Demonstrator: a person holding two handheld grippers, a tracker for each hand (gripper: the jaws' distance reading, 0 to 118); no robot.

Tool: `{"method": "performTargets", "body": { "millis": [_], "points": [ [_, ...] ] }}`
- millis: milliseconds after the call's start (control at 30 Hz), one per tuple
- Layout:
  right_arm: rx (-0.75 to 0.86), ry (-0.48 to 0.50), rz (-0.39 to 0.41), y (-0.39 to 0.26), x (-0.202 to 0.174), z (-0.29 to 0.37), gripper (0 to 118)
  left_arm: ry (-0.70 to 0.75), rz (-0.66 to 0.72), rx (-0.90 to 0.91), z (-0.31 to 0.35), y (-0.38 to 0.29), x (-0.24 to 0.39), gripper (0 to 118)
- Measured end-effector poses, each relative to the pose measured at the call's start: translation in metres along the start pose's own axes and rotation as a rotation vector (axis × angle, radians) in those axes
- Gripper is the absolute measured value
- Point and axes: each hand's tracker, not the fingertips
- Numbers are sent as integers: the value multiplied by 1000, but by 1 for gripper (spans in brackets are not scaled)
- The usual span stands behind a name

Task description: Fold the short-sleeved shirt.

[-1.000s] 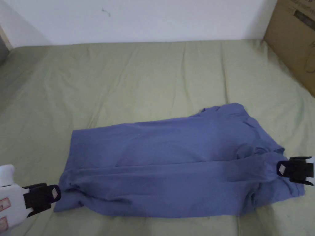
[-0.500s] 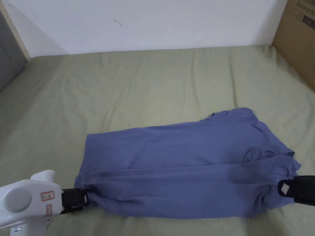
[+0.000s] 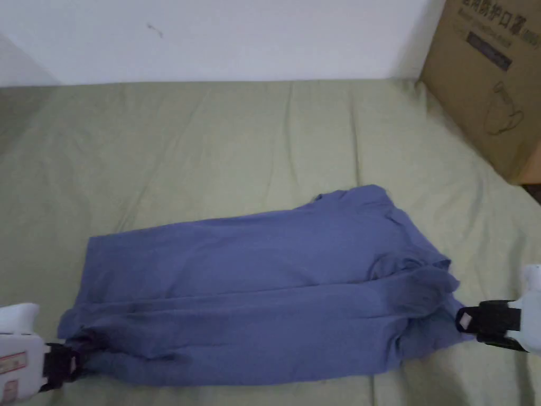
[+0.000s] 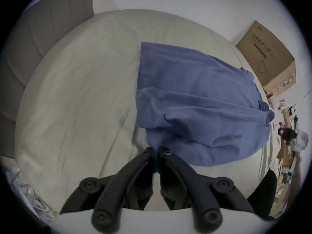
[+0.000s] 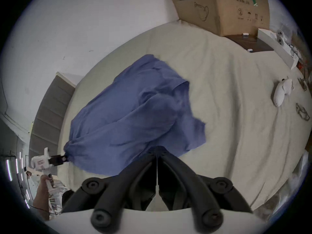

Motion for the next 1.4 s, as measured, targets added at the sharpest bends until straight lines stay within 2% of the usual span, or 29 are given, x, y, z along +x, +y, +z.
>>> {"method": "performTargets", "body": {
  "millis": [33,67,100,133,167,300,400,433,500,533,567,600,633,667,900,1067,1167,1300,1400],
  "points": [
    [9,-17,2,6,5,-2,3,2,-7,5,3,0,0,5],
    [13,-39,0,13,10,-5,25,8,-12,11,8,-2,1,5],
    [-6,-71,-10,20,16,-10,61,16,-15,17,11,-2,0,5],
    [-48,-106,-16,25,21,-17,110,19,-17,20,13,-2,-1,5],
    [-45,-122,-19,26,25,-21,117,20,-16,25,16,0,-4,5],
    [-121,-146,-28,33,39,-54,117,-3,16,23,21,2,-6,5],
    [-259,-156,35,28,39,-81,115,2,14,12,20,1,-1,5],
    [-287,-165,77,24,37,-87,108,7,9,9,19,0,1,5],
    [-256,-262,214,25,35,-93,80,15,0,0,16,0,1,5],
    [-238,-289,268,24,34,-91,71,16,0,-2,15,-1,1,5],
    [-219,-231,253,22,33,-87,57,15,2,-4,16,-1,1,5],
    [-212,-196,222,22,34,-82,37,14,6,0,16,-1,0,5],
    [-205,-198,217,24,32,-73,12,11,19,15,19,-2,-1,5],
    [-189,-175,211,24,32,-68,2,0,41,31,22,-2,-1,5],
    [-118,-130,227,20,12,-15,1,-37,39,70,50,3,0,5],
    [-118,-108,173,-5,16,31,1,-35,-21,32,76,-13,-5,5],
    [-187,-103,134,-33,26,50,1,-46,-25,-22,83,-37,-15,5],
    [-262,-109,85,-71,41,54,1,-64,8,-140,75,-70,-27,5],
    [-289,-122,57,-87,46,42,1,-76,37,-148,66,-85,-33,5]
  ]
}}
